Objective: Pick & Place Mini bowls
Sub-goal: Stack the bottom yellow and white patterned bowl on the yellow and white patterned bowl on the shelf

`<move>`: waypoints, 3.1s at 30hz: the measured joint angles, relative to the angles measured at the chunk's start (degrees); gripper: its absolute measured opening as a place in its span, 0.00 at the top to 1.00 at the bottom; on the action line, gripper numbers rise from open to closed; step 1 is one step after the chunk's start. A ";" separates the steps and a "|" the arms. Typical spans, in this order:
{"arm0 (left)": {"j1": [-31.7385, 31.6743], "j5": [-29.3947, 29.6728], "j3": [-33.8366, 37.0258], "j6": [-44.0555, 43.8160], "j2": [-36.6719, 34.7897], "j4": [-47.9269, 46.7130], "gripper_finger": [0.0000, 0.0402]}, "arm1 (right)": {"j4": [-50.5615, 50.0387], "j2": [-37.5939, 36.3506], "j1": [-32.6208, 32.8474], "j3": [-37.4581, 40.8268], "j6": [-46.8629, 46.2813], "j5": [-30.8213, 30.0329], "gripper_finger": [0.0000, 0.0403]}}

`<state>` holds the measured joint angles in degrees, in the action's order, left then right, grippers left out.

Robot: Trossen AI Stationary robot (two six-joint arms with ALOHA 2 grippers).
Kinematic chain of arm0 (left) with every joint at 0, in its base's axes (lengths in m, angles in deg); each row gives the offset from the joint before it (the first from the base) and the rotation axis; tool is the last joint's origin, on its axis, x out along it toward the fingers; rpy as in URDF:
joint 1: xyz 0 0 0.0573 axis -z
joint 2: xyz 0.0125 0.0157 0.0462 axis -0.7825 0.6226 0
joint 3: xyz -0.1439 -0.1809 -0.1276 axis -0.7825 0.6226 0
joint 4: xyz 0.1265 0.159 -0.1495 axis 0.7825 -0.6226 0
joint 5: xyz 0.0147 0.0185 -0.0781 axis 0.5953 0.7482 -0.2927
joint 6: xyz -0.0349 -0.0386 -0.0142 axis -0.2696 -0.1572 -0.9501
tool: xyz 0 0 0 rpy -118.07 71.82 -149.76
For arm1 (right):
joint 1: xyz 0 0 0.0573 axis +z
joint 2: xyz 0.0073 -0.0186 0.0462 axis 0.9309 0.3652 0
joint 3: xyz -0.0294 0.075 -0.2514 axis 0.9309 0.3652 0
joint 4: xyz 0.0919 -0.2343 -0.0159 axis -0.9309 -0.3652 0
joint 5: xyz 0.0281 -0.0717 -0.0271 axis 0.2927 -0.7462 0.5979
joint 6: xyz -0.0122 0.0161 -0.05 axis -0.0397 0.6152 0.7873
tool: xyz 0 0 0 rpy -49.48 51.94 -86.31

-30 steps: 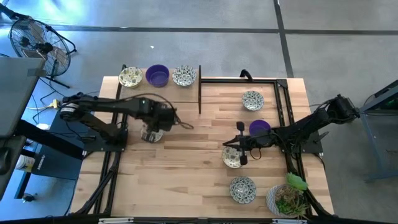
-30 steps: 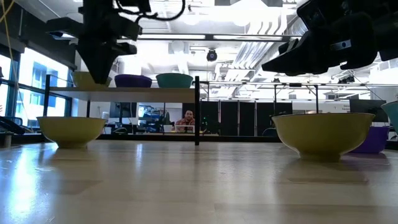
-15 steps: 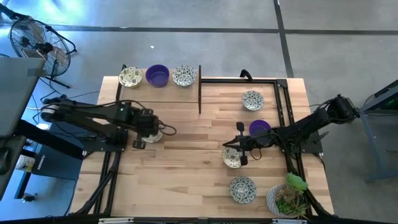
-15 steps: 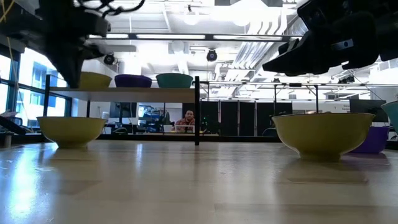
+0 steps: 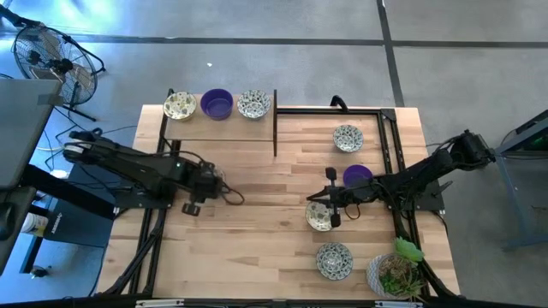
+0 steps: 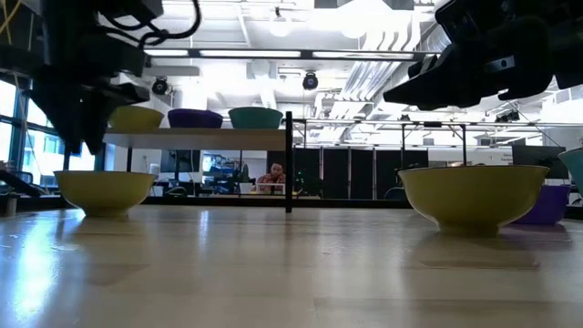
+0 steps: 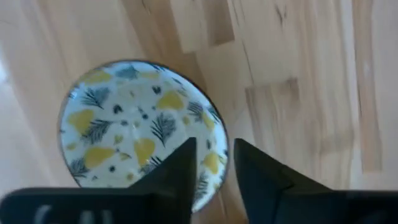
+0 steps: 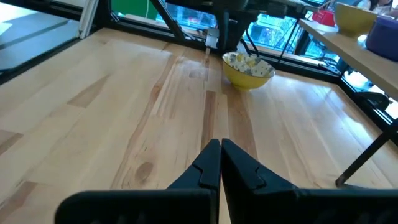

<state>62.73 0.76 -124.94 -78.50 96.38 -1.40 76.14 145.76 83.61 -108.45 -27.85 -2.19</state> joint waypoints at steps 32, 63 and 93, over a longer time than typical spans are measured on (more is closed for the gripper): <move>1.56 5.98 -0.07 -11.09 10.86 1.71 0.85 | -0.11 0.01 0.00 0.00 0.03 -0.10 1.00; 1.56 9.76 -0.07 -10.02 11.60 3.36 0.72 | -0.10 0.01 -0.01 0.00 0.00 0.08 1.00; 1.54 7.02 -8.61 -7.23 11.32 -3.35 0.98 | 0.28 0.01 0.00 0.00 0.11 0.32 1.00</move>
<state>64.27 7.78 -133.54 -85.73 107.70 -4.75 76.43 145.77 83.61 -108.45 -27.74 -1.87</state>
